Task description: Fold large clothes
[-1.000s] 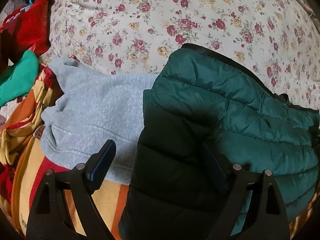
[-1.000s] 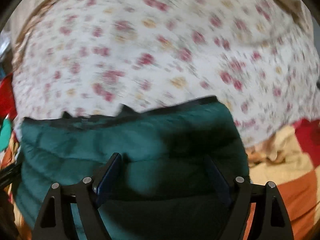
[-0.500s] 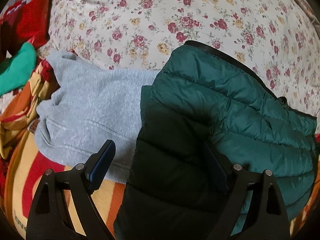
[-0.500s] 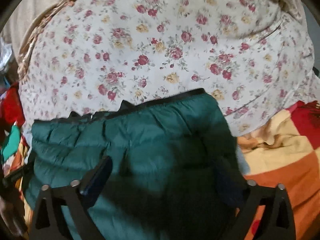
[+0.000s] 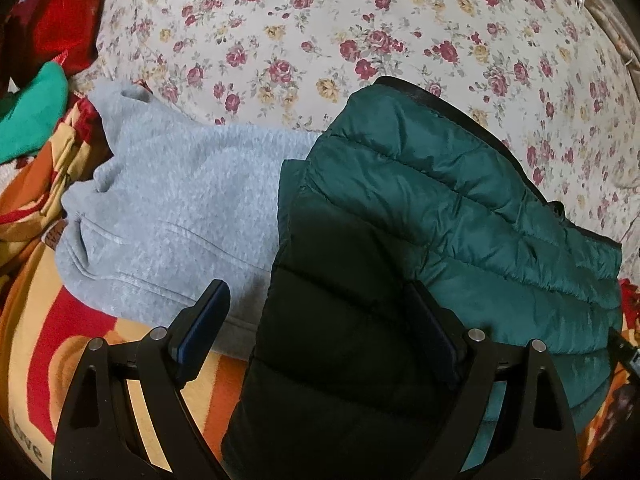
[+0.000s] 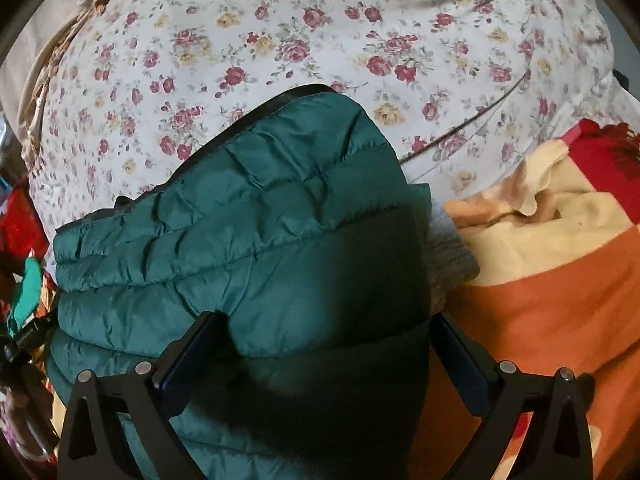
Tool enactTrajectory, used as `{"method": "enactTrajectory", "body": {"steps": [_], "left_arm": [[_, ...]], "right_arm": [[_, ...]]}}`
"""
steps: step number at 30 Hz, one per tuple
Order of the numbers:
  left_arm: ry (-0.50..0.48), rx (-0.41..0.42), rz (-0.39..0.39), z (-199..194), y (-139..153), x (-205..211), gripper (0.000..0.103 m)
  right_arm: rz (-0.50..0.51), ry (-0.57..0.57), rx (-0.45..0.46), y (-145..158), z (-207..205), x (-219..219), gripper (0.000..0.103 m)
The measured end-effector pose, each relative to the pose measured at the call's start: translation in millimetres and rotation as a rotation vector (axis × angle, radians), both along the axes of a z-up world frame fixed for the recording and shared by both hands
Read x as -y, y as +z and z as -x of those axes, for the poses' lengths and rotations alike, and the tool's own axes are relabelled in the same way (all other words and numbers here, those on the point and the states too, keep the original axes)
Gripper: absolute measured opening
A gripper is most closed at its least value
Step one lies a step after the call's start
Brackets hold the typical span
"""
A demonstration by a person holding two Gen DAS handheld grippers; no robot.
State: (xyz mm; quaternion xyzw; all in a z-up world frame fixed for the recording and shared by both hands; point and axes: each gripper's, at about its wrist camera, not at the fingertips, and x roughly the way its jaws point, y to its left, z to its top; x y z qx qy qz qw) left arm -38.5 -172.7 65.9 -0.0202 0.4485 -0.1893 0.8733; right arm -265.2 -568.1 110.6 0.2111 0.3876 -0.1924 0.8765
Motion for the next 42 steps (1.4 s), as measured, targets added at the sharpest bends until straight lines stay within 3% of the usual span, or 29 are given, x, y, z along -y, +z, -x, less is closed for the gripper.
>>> {"method": "enactTrajectory", "body": {"steps": [4, 7, 15, 25, 42], "left_arm": [[-0.002, -0.007, 0.007, -2, -1, 0, 0.092], [0.012, -0.016, 0.005, -5, -2, -1, 0.100], [0.000, -0.042, 0.054, -12, -8, -6, 0.101], [-0.003, -0.087, 0.104, -20, -14, -6, 0.102], [-0.008, -0.064, 0.094, -20, -14, -2, 0.102]], "right_arm": [[-0.042, 0.026, 0.004, -7, -7, 5, 0.103], [-0.115, 0.038, 0.016, -16, -12, 12, 0.103], [-0.240, 0.090, 0.046, -32, -19, 25, 0.103], [-0.233, 0.127, 0.049, -37, -28, 24, 0.103], [-0.217, 0.131, 0.064, -39, -27, 22, 0.103]]}}
